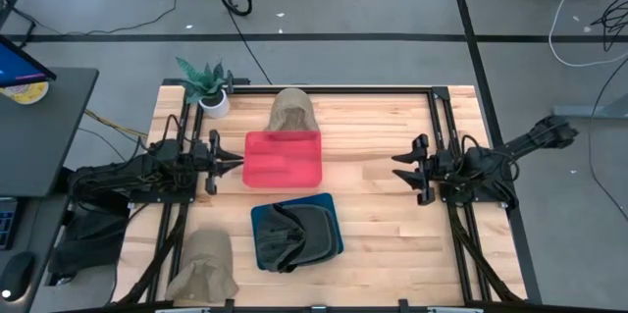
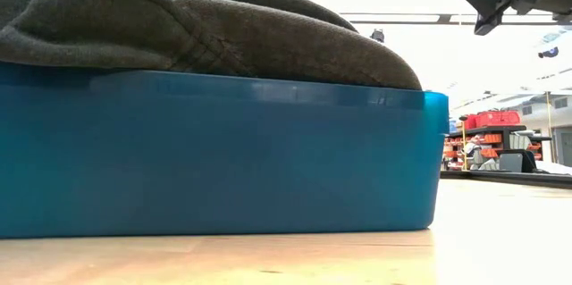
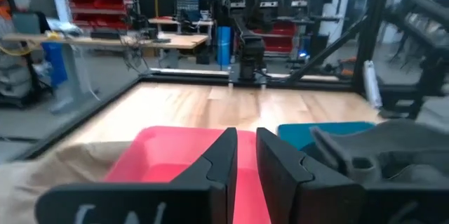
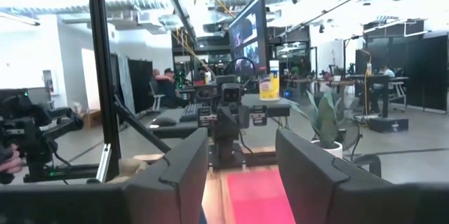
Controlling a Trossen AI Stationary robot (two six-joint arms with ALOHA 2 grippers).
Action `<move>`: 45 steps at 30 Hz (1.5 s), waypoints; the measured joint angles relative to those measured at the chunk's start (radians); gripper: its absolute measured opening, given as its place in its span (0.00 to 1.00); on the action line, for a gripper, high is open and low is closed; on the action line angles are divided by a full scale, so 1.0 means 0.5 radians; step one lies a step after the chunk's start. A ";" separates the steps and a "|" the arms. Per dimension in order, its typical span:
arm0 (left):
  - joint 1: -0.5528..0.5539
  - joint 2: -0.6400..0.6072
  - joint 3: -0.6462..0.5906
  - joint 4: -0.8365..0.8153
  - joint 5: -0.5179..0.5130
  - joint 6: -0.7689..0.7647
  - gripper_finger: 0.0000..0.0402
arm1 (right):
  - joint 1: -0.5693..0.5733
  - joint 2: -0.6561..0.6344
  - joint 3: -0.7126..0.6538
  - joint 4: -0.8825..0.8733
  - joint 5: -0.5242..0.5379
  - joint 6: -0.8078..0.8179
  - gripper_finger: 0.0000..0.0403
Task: Pick & Place hat
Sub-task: Put the bottom brown cap into the pink bin
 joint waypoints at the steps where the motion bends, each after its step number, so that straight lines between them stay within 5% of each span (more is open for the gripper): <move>1: 0.000 0.000 0.000 0.001 0.018 -0.037 0.14 | 0.000 -0.037 -0.019 -0.004 0.000 0.000 0.42; 13: -0.005 0.001 0.000 0.142 0.481 -0.135 0.14 | 0.001 -0.359 -0.193 -0.114 0.071 0.024 0.42; 18: -0.005 0.001 0.000 0.184 0.481 -0.235 0.14 | 0.001 -0.410 -0.193 -0.232 0.135 0.058 0.36; 25: -0.006 0.001 0.000 0.182 0.354 -0.651 0.14 | 0.071 -0.416 -0.193 -0.249 0.139 -0.110 0.03; 31: -0.005 0.001 0.000 0.185 0.094 -0.556 0.14 | 0.089 -0.416 -0.192 -0.441 0.169 -0.137 0.01; 45: -0.005 0.025 0.000 0.507 0.305 -0.853 0.14 | 0.089 -0.415 -0.190 -1.026 0.379 -0.055 0.00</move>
